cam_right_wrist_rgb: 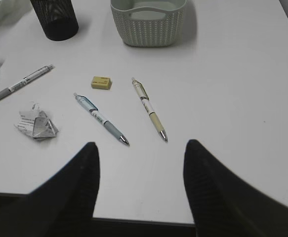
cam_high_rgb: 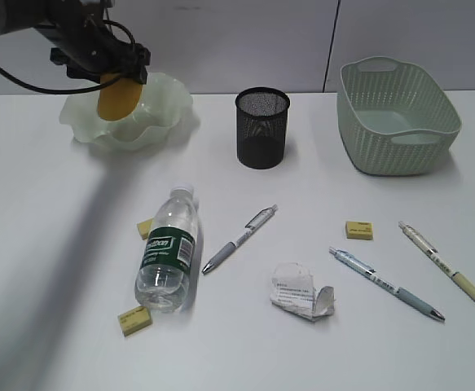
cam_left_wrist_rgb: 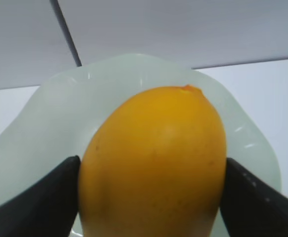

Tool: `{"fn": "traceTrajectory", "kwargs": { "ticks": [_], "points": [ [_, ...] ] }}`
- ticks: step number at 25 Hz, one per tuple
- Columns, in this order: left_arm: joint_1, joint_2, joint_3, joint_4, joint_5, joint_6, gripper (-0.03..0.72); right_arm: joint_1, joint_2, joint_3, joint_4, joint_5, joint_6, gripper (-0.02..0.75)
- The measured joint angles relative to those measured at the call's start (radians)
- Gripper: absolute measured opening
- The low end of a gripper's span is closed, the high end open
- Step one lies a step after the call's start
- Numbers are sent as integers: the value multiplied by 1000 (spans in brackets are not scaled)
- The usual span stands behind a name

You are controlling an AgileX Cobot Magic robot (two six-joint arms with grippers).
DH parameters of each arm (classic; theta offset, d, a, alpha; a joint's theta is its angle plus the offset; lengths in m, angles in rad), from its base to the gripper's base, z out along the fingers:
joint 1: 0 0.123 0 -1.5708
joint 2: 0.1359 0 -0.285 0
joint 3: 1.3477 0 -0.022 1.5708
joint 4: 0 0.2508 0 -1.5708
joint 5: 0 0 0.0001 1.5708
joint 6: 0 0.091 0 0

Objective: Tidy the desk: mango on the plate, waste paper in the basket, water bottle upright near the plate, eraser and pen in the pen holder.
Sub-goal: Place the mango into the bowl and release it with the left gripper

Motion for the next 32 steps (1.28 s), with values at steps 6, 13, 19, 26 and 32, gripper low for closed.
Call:
{"fn": "traceTrajectory", "kwargs": {
  "ticks": [6,13,19,26,32],
  "points": [
    [17,39,-1,-14,-16,0,622,0,0,0,0,0,0,438],
    [24,66,-2,-28,-35,0,622,0,0,0,0,0,0,438],
    [25,75,-2,-22,-43,-54,641,0,0,0,0,0,0,438],
    [22,75,-2,15,-7,-61,643,0,0,0,0,0,0,438],
    [11,75,-2,90,7,-62,622,0,0,0,0,0,0,438]
  ]
}}
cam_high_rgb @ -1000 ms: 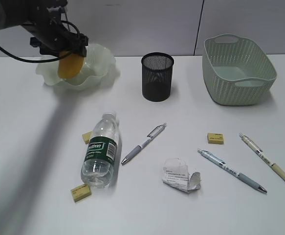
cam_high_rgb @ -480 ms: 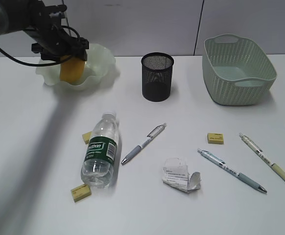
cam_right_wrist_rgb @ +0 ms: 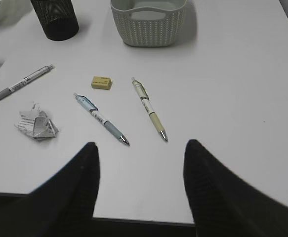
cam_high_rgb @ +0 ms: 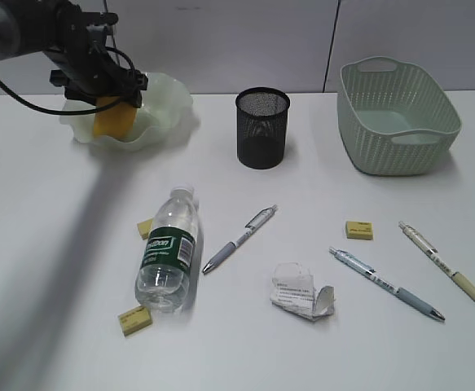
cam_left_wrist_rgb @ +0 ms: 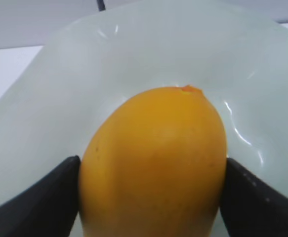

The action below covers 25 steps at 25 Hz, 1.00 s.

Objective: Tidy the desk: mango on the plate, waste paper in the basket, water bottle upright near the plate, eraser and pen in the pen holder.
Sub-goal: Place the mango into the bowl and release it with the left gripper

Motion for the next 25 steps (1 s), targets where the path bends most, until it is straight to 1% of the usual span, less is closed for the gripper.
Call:
{"fn": "traceTrajectory", "kwargs": {
  "ticks": [3,8,16,20,25],
  "points": [
    [0,0,0,-9,3,0,624,0,0,0,0,0,0,438],
    [0,0,0,-41,0,0,666,0,0,0,0,0,0,438],
    [0,0,-8,-36,24,0,670,0,0,0,0,0,0,438],
    [0,-7,-63,-33,145,0,653,0,0,0,0,0,0,438],
    [0,-24,-194,-33,457,0,596,0,0,0,0,0,0,438]
  ]
}}
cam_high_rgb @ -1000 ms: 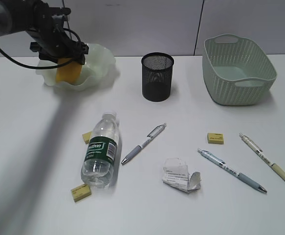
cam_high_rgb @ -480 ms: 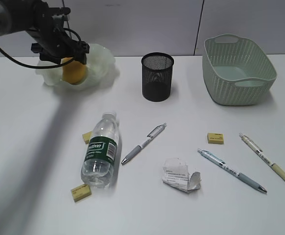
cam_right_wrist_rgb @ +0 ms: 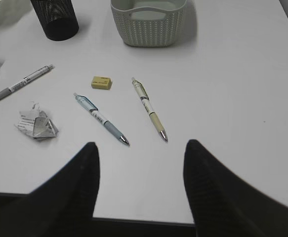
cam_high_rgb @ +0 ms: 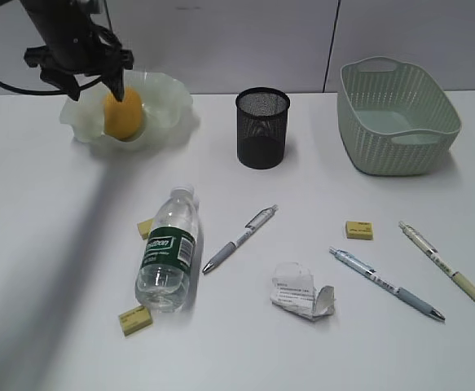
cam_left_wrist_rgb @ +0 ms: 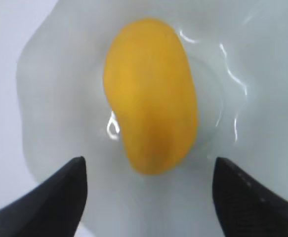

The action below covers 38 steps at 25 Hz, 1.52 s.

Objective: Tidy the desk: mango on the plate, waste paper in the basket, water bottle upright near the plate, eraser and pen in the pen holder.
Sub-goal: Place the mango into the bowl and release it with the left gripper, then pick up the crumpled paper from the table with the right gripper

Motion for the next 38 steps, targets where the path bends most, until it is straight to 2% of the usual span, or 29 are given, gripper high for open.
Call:
{"fn": "traceTrajectory", "kwargs": {
  "ticks": [4,12,19,22,25,28,32,38],
  "points": [
    [0,-22,-64,-8,104,0,584,0,0,0,0,0,0,438],
    [9,-128,-75,-57,115,7,582,0,0,0,0,0,0,438],
    [133,-188,-45,-52,115,17,575,0,0,0,0,0,0,438],
    [155,-211,6,-51,115,38,570,0,0,0,0,0,0,438],
    [155,-255,81,-57,114,61,554,0,0,0,0,0,0,438],
    [150,-349,210,-71,114,73,534,0,0,0,0,0,0,438],
    [149,-545,449,-102,115,77,504,0,0,0,0,0,0,438],
    [148,-845,778,-57,116,79,494,0,0,0,0,0,0,438]
  ]
}}
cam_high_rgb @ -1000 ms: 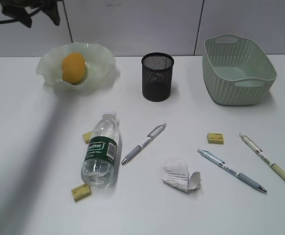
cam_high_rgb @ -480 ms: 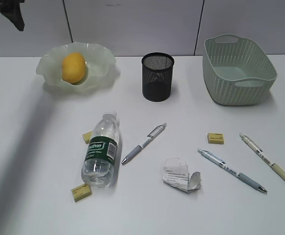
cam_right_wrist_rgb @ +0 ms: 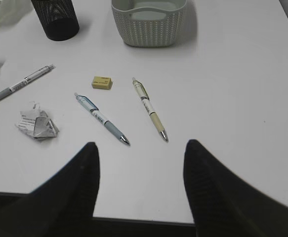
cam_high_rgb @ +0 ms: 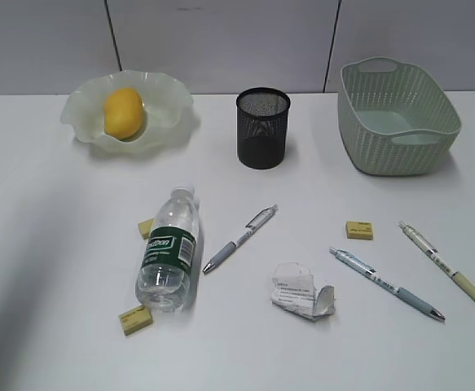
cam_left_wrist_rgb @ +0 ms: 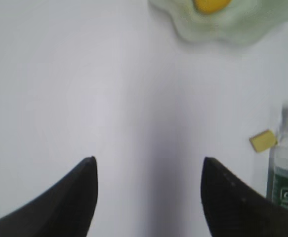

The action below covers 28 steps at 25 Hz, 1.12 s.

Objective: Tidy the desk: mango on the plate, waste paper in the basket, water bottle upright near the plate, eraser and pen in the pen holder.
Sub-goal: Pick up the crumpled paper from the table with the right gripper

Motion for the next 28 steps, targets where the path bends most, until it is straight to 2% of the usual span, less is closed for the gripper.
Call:
{"fn": "traceTrajectory", "kwargs": {
  "ticks": [11,21,28],
  "points": [
    [0,-607,469,17,1,0,491,0,0,0,0,0,0,438],
    [0,-1166,720,12,7,0,490,0,0,0,0,0,0,438],
    [0,-1443,819,12,8,0,490,0,0,0,0,0,0,438]
  ]
}}
